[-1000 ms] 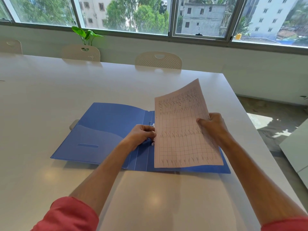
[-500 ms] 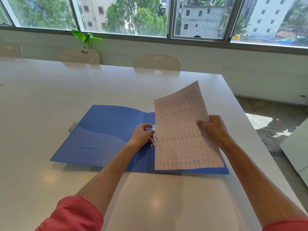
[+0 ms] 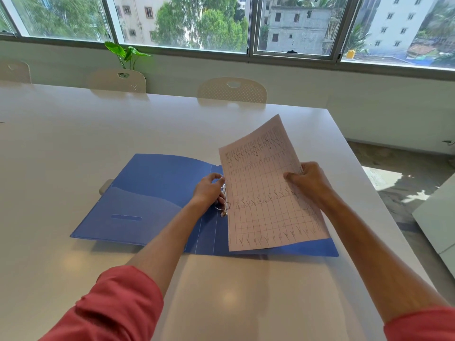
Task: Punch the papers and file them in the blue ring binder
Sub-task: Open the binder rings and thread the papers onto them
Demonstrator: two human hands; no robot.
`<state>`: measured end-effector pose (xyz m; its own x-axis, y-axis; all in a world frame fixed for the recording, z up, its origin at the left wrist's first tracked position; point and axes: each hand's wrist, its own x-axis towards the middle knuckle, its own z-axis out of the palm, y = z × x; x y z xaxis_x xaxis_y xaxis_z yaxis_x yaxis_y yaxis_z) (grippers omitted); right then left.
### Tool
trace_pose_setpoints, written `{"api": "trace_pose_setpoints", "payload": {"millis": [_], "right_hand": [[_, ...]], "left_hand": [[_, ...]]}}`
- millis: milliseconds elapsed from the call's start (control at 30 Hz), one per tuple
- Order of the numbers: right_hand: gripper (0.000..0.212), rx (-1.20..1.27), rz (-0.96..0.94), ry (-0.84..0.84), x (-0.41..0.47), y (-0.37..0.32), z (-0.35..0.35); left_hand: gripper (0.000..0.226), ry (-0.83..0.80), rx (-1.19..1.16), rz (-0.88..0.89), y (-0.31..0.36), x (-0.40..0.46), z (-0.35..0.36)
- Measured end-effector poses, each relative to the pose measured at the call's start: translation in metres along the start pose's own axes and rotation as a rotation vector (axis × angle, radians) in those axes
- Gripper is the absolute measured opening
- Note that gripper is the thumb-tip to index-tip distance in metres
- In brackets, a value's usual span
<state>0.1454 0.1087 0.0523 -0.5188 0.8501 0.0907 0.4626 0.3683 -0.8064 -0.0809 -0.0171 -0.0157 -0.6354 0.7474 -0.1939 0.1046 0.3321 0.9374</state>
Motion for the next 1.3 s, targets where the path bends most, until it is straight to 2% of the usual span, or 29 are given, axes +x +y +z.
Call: {"api": "trace_pose_setpoints", "payload": {"millis": [267, 633, 1133, 1300], "right_hand": [[0.009, 0.011, 0.018, 0.015, 0.001, 0.005, 0.001], [0.009, 0.041, 0.024, 0.035, 0.002, 0.015, 0.002], [0.014, 0.06, 0.03, 0.01, 0.003, 0.003, 0.0], [0.018, 0.066, 0.044, -0.052, 0.005, -0.006, -0.005]], "left_hand": [[0.029, -0.111, -0.091, -0.125, 0.011, 0.012, -0.003], [0.021, -0.201, -0.172, -0.166, 0.015, 0.017, -0.009], [0.011, -0.066, -0.221, -0.218, 0.015, 0.02, -0.003], [0.013, -0.067, -0.225, -0.222, 0.015, 0.022, -0.002]]}}
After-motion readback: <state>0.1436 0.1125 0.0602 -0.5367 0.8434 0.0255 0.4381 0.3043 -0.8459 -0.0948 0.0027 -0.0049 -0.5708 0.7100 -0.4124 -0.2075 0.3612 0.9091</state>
